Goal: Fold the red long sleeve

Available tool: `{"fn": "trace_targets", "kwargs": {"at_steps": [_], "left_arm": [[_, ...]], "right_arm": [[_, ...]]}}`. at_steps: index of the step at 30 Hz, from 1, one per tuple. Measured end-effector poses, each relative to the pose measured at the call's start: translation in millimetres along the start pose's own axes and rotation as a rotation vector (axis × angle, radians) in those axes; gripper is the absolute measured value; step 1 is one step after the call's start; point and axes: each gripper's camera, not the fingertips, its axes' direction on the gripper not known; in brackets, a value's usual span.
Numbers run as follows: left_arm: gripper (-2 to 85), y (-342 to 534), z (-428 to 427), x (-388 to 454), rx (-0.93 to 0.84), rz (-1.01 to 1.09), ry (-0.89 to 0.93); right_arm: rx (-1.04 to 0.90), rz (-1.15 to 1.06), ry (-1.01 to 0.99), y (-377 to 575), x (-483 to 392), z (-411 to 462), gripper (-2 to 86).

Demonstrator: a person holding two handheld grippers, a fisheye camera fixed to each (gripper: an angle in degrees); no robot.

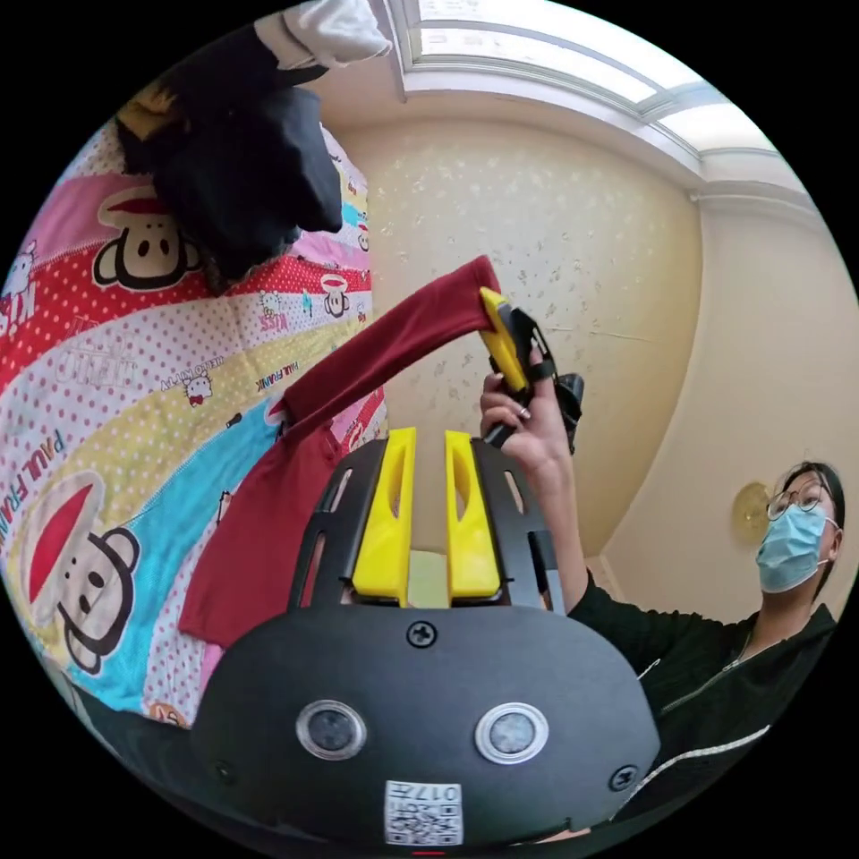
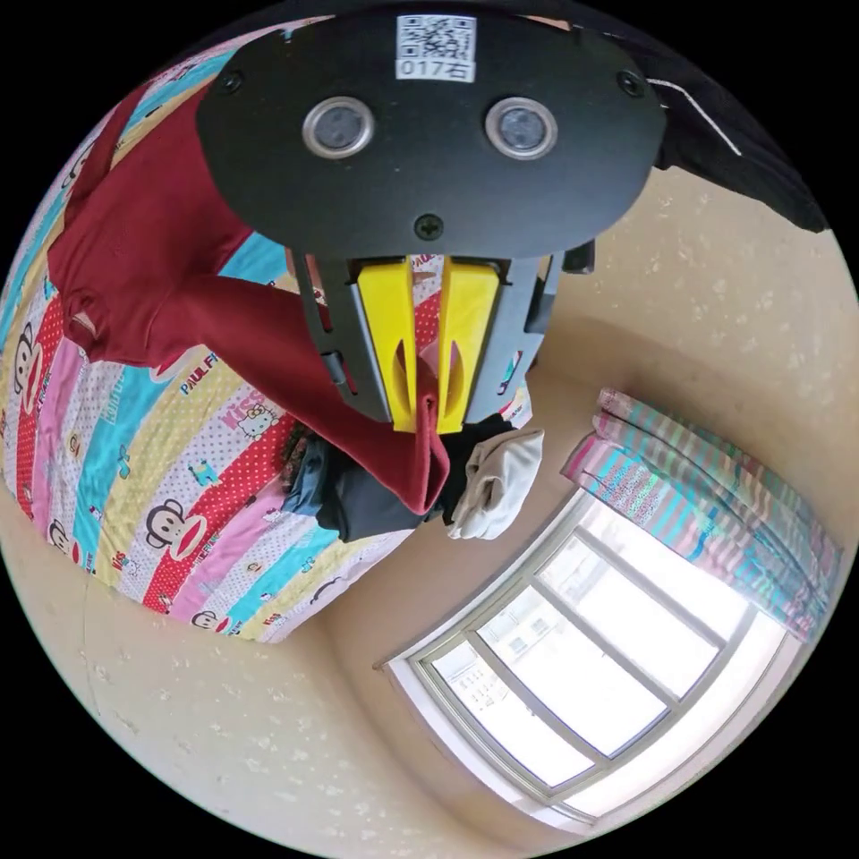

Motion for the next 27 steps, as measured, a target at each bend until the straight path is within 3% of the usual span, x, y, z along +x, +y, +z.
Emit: {"fn": "trace_targets", "kwargs": {"at_steps": [3,8,14,17,20,23,27], "left_arm": [[6.6,-11.9,62.5,-16.3,-0.146,-0.034,0.014],[7.7,-30.9,179.9,-26.4,-0.259,0.049,-0.137],[7.7,-40.3,300.3,-82.0,-0.157,-0.088,-0.156],[6.4,-44.7,313.7,-111.7,-0.076,-0.076,-0.252],[6.4,-38.6,313.8,-141.2,-0.055,-0.082,-0.245],[6.7,-21.2,303.5,-151.9,-0.023,-0.022,-0.391],[6.8,5.9,295.8,-172.1,-0.02,0.015,-0.454]], "right_arm": [[-0.036,-0.02,0.042,-38.9,19.4,-7.7,4.5],[-0.058,0.053,-0.089,-62.5,67.6,-23.6,4.3],[0.008,0.079,-0.295,-75.2,123.4,-45.1,4.3],[0.189,-0.015,-0.399,-58.2,163.8,-113.0,4.2],[0.41,0.031,-0.397,-2.8,243.7,-191.9,3.9],[0.578,0.168,-0.238,78.7,349.1,-238.7,3.6],[0.594,0.614,-0.05,207.2,506.3,-233.5,3.3]]}}
